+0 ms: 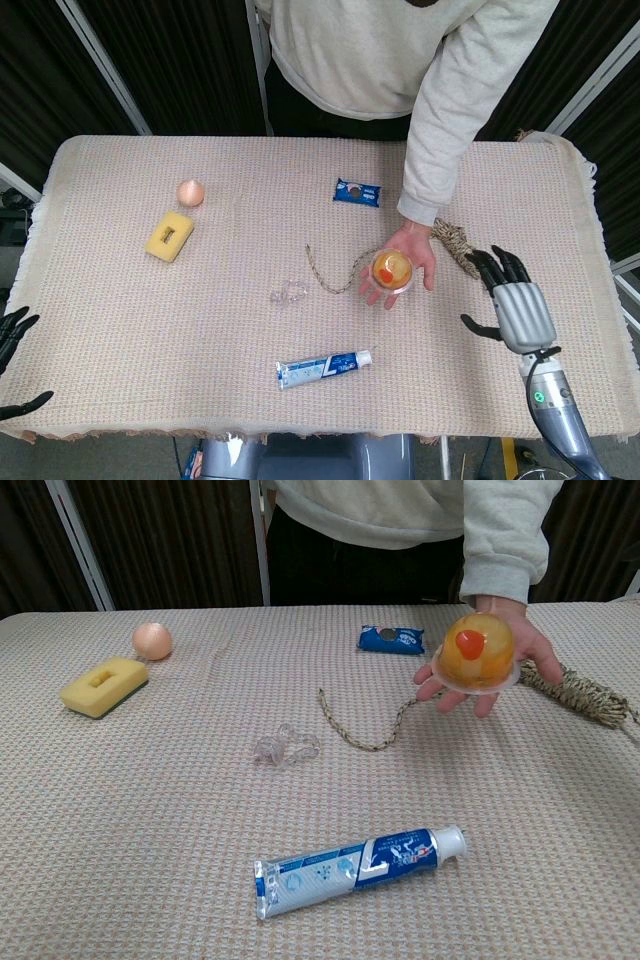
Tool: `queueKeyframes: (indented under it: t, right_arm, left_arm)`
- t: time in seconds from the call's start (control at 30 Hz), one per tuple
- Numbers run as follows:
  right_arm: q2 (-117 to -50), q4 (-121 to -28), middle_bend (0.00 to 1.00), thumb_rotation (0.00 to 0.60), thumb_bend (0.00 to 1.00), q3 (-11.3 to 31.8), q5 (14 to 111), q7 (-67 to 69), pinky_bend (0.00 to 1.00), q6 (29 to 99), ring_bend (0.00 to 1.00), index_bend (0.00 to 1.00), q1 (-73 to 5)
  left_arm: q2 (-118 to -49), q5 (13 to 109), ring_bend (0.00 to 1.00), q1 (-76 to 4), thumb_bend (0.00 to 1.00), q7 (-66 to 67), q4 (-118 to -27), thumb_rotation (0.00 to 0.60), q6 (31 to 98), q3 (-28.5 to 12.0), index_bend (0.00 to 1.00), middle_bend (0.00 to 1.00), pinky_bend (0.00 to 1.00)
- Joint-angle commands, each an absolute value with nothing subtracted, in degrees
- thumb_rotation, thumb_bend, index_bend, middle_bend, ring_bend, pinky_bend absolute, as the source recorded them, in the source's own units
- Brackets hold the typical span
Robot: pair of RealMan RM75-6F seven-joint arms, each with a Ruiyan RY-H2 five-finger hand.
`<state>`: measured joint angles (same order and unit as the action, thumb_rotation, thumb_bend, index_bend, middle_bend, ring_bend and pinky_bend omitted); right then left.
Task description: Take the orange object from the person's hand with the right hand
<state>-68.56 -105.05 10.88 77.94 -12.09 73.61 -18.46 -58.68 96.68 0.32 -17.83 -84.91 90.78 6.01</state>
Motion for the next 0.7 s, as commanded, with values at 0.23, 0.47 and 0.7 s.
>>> queueKeyframes:
  t: [0.23,0.47,0.7]
  right_arm:
    - [-70.5,-114.8,0.17,0.6,0.12,18.3,55.8,-32.1,0.16,63.3,0.1,0.17,-32.9]
    - [-76.0,-113.0,0.17,0.6,0.13,19.1,45.3,-39.6,0.17,63.9,0.11,0.19,-40.1]
    - [-79.6,-110.1,0.17,0.6,0.15,18.7,38.9,-42.7,0.17,64.4,0.11,0.19,-44.2]
  left_arm:
    - [-58.5,96.6,0.0,0.2,0.1,-17.9,-85.0,0.6,90.2,6.1,0.07,0.0,0.0]
    - [-58.1,96.2,0.0,-0.1,0.1,-17.9,-85.6,0.6,89.3,6.2,0.07,0.0,0.0]
    - [-57.8,95.8,0.0,-0.4,0.1,-17.9,-85.9,0.6,88.4,6.2,0.08,0.0,0.0]
